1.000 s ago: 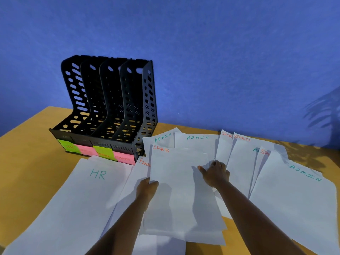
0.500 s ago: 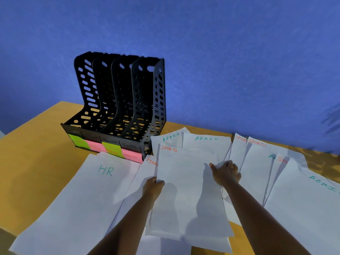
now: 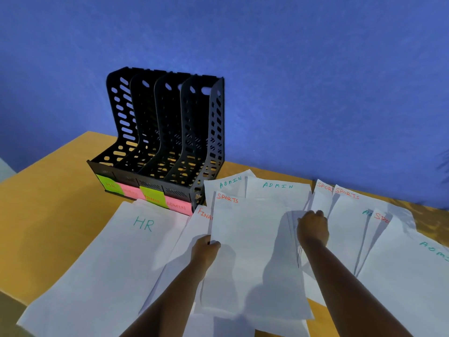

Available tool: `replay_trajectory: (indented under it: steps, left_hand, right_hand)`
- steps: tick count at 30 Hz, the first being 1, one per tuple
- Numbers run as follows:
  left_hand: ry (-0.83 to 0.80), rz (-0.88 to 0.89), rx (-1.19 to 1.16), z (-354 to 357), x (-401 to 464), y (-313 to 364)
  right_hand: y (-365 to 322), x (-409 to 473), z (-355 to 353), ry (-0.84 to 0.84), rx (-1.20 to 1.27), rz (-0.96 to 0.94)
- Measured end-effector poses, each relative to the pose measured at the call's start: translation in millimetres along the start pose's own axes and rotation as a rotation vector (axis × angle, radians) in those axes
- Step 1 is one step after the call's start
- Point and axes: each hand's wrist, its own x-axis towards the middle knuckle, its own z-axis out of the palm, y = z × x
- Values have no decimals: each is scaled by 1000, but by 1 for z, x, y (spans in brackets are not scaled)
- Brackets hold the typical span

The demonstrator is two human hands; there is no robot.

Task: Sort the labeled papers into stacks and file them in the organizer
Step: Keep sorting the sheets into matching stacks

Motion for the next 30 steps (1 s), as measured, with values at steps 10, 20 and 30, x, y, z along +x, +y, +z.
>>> replay_trajectory:
  steps: [10, 20, 30]
  left_hand:
    - [8, 6, 22, 1, 3, 0]
    - [21, 50, 40, 3, 3, 1]
    - [15, 92, -13, 3, 3, 3]
  right_hand:
    - [15, 3, 0, -17, -36, 49]
    - [-17, -23, -7, 82, 81, -237]
    - [-25, -21, -36, 111, 47, -172]
